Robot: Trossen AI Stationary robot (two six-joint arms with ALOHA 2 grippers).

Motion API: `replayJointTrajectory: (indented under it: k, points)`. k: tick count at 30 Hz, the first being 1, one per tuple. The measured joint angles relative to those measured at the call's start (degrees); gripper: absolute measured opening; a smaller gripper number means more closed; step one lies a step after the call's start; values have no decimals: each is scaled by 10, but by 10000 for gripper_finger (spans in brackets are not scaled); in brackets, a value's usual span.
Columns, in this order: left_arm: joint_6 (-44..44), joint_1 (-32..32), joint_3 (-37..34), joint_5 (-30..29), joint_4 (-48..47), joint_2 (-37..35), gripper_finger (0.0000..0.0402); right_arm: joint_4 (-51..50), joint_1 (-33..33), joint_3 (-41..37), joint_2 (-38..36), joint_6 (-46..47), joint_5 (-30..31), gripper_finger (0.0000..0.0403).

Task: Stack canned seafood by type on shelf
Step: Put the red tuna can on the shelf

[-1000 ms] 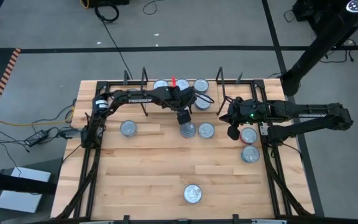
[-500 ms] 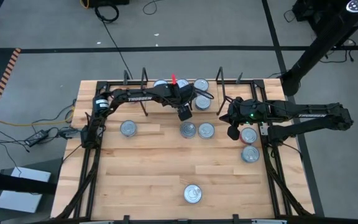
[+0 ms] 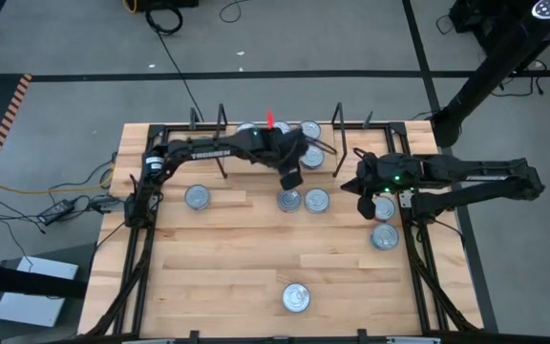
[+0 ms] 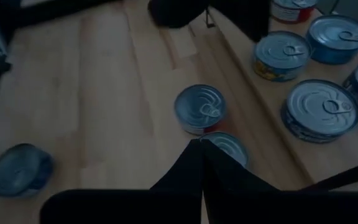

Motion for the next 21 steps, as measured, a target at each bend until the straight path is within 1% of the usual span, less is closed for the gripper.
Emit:
replayJointTrajectory:
  k: [1, 2, 7, 11, 13, 17, 21]
  points:
    - [-2, -9, -4, 0, 13, 0, 19, -3, 5, 0, -8, 7, 0, 5]
    - [-10, -17, -6, 3, 25, 0, 14, -6, 9, 0, -17, 11, 0, 4]
    - [-45, -56, -25, 3, 107, -1, 4, -37, 34, 0, -55, 44, 2, 3]
    - [-72, -83, -41, 4, 171, -1, 3, -106, 56, 0, -63, 94, 12, 2]
    - [-77, -92, -47, 23, 195, -1, 2, -140, 70, 0, -60, 125, 12, 2]
    - [-99, -104, -53, 43, 250, -1, 2, -196, 99, 0, -56, 218, 14, 1]
    - [-103, -110, -53, 59, 282, -1, 1, -276, 129, 0, -52, 368, 42, 0]
